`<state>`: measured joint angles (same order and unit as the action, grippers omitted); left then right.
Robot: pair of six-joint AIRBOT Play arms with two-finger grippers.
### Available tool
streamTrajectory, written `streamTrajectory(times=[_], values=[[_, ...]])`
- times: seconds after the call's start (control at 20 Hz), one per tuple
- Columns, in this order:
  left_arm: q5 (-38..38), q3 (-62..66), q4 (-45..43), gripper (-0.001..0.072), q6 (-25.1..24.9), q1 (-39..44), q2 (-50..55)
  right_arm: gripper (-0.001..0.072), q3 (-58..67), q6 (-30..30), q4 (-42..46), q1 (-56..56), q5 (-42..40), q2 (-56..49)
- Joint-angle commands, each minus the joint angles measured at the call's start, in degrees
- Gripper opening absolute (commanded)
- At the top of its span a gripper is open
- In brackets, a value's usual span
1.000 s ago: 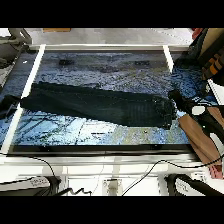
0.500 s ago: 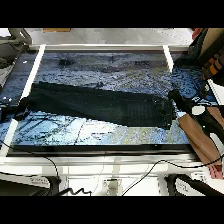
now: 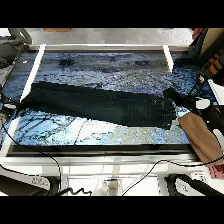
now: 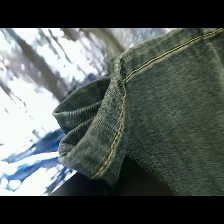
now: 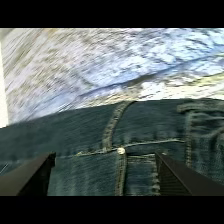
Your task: Fold the clothes and pants, and hang the long-sleeved shirts on hangers.
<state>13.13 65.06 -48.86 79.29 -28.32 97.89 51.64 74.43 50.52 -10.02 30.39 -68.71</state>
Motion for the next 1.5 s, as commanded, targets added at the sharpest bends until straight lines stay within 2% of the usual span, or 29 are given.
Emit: streamTrajectory(times=[0.0,0.1,0.15,0.3,0.45,0.7,0.85,0.95,1.1,1.3,1.45], values=[[-2.4,0.1,-6.3,0.0018,-0.2,0.6,-4.8,0.0542,4.7,-2.2,-0.2,0.1,9.5,0.0],[-2.0,0.1,-11.9,0.0018,-0.2,1.3,-10.1,0.0108,8.1,-2.1,-1.2,0.6,11.1,0.0],[-2.0,0.1,-15.0,0.0018,-0.2,2.0,-13.0,0.0037,9.5,-2.2,-1.2,1.7,10.2,-0.1],[-0.8,0.1,-19.7,0.0018,-0.2,4.7,-21.0,0.0036,12.5,-1.8,-1.2,7.8,3.8,-0.5],[4.8,0.1,-20.2,0.0018,-2.5,7.7,-28.6,0.0035,16.4,0.8,-1.1,17.4,-1.3,-3.5],[18.8,0.1,-20.1,0.0018,-2.8,10.0,-40.7,0.0034,31.5,5.5,-1.0,32.4,2.3,-19.1],[26.8,0.1,-20.1,0.0019,-2.6,10.1,-46.3,0.0034,41.5,11.5,-1.1,40.6,2.5,-30.7],[30.3,0.0,-19.9,0.0019,-2.5,10.1,-47.7,0.0034,47.9,15.1,-1.5,45.8,3.9,-38.3],[32.4,-0.2,-17.4,0.0020,-2.6,10.1,-46.8,0.0034,56.1,16.7,-5.0,53.6,3.8,-47.5],[34.0,-0.2,-8.4,0.0020,-2.6,10.1,-44.3,0.0034,63.8,20.4,-6.1,61.2,0.7,-54.7],[34.3,-0.2,-3.7,0.0020,-2.6,10.1,-43.5,0.0033,64.7,21.1,-6.0,65.0,-2.6,-56.8]])
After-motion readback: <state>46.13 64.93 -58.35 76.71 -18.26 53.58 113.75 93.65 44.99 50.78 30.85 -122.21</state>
